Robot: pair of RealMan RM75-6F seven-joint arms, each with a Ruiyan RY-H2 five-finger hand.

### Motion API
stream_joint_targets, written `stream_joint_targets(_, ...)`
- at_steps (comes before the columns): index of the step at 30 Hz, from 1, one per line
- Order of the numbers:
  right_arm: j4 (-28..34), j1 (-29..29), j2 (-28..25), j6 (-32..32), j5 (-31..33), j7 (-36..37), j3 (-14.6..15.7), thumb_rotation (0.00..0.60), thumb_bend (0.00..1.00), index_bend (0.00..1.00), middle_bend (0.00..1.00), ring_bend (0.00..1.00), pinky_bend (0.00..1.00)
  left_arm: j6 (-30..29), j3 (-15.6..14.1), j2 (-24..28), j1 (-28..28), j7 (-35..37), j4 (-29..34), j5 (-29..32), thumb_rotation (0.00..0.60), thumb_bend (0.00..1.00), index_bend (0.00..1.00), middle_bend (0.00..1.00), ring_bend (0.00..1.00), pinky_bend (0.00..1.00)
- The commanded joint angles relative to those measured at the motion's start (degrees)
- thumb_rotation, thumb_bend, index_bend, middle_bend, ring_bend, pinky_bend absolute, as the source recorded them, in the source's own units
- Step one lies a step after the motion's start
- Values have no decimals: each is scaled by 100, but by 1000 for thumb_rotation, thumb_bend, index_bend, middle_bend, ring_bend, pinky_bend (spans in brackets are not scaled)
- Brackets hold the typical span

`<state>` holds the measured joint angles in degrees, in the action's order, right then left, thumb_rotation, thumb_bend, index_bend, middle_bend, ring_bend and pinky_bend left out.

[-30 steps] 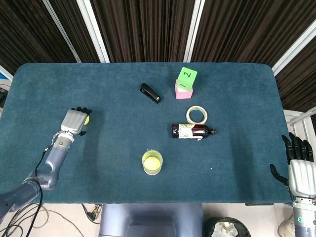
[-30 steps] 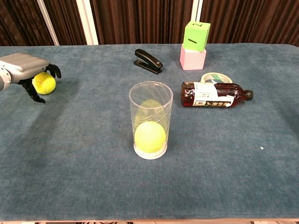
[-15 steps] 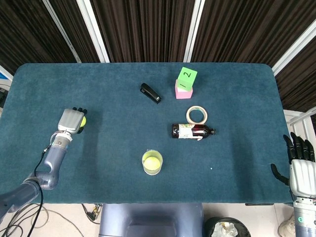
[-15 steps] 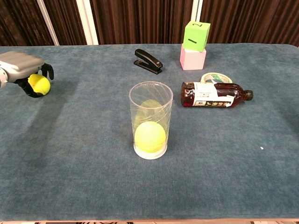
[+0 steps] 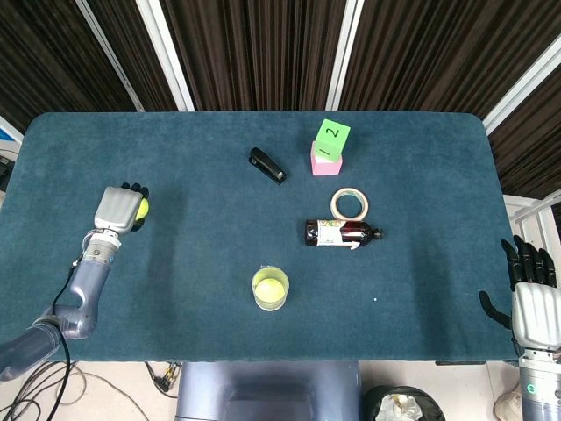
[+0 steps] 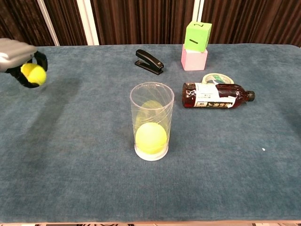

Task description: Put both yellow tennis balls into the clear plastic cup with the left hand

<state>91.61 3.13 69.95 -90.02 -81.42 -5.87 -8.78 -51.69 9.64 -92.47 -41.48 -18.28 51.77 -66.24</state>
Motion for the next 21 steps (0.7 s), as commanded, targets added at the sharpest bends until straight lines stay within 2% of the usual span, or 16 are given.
stream_joint_targets(1, -1, -1, 3, -6, 4, -5, -5, 600, 352, 90, 0, 0, 0, -462, 63, 477, 16, 265, 941, -425, 600, 376, 414, 500, 501, 701)
stream_joint_targets(6, -1, 1, 14, -1, 1, -23, 1, 600, 351, 90, 0, 0, 0, -1015, 69, 1114, 55, 149, 2397, -964, 600, 369, 404, 495, 491, 701)
stream_joint_targets(7, 0, 3, 17, 7, 3, -26, 4, 600, 351, 90, 0, 0, 0, -1121, 80, 1293, 76, 86, 2843, -1060, 600, 368, 404, 496, 491, 701)
stream_joint_targets(13, 10, 6, 24, 9, 2, -38, 6, 600, 352, 90, 0, 0, 0, -1335, 115, 1930, 91, -409, 4648, -1343, 600, 367, 405, 497, 491, 701)
stream_joint_targets(17, 20, -2, 13, -5, 2, -25, 0, 600, 352, 90, 0, 0, 0, -1240, 135, 2122, 53, -610, 5480, -1269, 600, 364, 406, 497, 486, 701)
stream_joint_targets(21, 18, -4, 8, -6, 17, -5, -10, 600, 352, 90, 0, 0, 0, -1160, 189, 2195, -7, -718, 6005, -1151, 600, 364, 407, 497, 486, 701)
